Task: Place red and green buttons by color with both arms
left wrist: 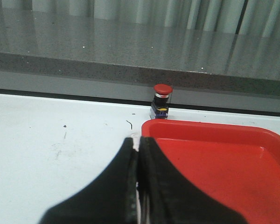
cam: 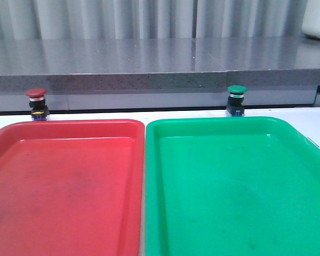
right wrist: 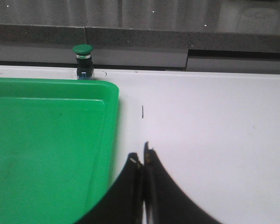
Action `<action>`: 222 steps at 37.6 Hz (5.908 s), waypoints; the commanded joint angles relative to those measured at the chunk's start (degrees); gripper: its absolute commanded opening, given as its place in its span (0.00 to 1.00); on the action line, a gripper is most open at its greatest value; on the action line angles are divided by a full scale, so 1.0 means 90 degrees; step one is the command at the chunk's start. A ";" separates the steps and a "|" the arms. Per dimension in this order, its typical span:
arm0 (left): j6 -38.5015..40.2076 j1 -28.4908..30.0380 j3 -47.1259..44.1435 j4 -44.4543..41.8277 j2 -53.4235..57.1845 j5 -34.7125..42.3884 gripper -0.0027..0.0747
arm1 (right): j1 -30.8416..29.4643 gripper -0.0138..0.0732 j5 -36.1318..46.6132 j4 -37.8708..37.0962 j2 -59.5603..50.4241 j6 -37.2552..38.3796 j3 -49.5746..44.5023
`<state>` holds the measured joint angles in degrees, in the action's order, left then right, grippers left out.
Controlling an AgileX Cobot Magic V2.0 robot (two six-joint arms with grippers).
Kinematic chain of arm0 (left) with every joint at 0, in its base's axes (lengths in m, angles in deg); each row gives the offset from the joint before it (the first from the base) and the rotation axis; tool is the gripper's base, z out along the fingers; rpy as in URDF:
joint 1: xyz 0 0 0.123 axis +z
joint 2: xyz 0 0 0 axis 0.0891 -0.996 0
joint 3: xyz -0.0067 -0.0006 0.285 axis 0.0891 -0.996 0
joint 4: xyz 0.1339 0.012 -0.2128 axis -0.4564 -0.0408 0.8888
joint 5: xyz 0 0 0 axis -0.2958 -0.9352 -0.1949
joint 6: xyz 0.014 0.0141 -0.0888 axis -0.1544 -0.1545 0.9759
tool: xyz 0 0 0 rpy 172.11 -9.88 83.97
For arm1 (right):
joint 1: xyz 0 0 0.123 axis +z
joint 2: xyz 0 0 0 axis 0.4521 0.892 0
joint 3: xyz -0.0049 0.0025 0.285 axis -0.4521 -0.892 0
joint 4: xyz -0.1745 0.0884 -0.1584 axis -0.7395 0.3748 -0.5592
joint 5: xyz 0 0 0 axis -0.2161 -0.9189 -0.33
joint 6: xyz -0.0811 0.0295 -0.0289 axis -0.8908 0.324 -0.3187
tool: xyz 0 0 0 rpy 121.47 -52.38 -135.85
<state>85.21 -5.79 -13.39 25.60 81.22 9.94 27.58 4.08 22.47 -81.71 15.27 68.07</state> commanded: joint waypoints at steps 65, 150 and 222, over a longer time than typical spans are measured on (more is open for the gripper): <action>-0.0009 0.0024 0.1840 0.0033 -0.0476 0.0601 0.01 | -0.0035 0.08 0.0411 0.0148 0.0138 0.0117 0.1925; -0.0331 -0.0751 1.0004 0.0212 -1.1451 -0.3393 0.76 | -0.0035 0.91 -0.0880 0.0155 0.2748 0.0110 0.3732; -0.0516 -0.2386 0.6031 0.0903 -0.9193 -0.1736 0.12 | -0.0035 0.91 -0.0880 0.0155 0.2748 0.0110 0.3732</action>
<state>80.47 -25.83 42.47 32.60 -3.38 -12.27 27.58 -8.34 24.00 -57.72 16.29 99.61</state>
